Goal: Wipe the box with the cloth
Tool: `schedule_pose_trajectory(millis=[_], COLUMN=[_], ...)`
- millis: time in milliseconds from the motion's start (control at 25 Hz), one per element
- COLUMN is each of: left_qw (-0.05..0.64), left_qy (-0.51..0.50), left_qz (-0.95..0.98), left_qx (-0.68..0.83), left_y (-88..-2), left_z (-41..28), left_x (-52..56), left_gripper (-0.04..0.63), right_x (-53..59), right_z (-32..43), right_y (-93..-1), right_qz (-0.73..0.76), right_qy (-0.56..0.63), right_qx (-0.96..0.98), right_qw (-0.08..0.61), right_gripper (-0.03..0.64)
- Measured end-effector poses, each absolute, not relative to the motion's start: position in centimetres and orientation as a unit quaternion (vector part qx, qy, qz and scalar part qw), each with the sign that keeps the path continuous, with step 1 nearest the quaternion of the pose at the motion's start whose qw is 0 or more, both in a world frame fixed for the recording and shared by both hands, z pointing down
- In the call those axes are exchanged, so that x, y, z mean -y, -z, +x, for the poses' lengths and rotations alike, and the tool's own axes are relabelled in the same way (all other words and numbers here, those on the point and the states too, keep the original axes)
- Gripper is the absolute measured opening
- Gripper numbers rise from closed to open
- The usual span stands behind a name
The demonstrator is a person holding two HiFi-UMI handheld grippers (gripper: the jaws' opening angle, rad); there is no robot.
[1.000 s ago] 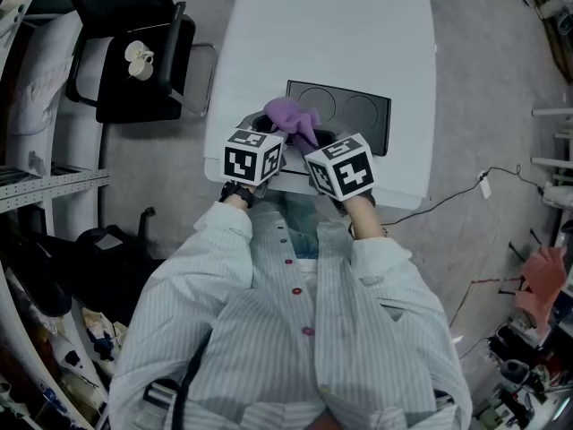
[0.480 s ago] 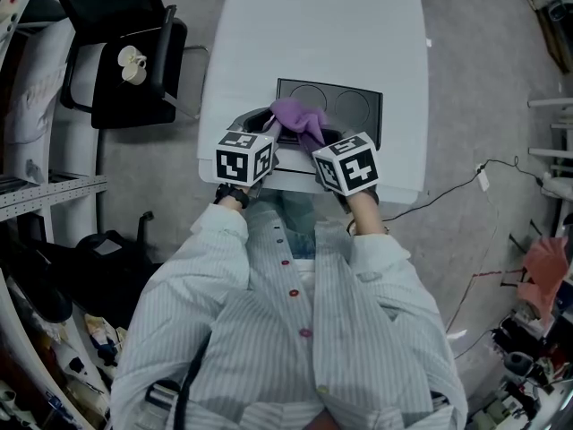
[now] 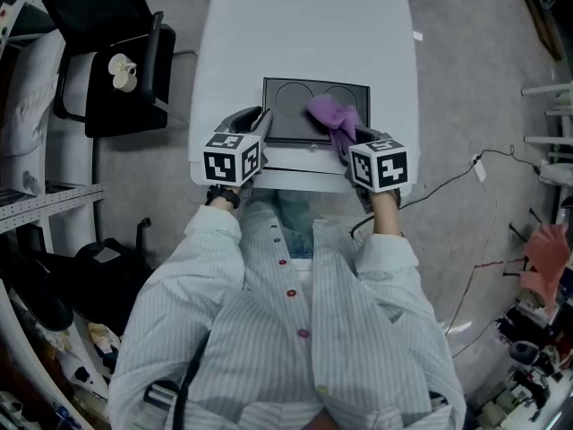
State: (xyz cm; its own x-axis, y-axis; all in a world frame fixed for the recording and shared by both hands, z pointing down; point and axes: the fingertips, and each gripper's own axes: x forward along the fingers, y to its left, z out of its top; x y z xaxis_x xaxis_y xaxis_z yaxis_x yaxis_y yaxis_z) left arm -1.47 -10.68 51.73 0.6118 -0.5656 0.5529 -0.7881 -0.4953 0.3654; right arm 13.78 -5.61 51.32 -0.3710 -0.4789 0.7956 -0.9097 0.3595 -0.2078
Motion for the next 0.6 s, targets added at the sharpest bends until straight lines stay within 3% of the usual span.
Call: schedule_pose_trajectory(millis=[200, 600], left_qw=[0.303, 0.313], left_qy=[-0.184, -0.182], left_qz=[0.844, 0.840], left_qx=[0.404, 0.405], left_y=[-51.7, -51.6], left_z=[-1.4, -1.3], left_x=[10.8, 10.8], left_gripper=[0.074, 0.074], right_x=[5.2, 5.0], right_z=[17.4, 17.3], right_y=[-51.0, -50.9], right_qz=[0.486, 0.487], right_qy=[-0.344, -0.332], right_qx=[0.742, 0.748], right_qw=[0.310, 0.306], right_gripper=[0.043, 0.043])
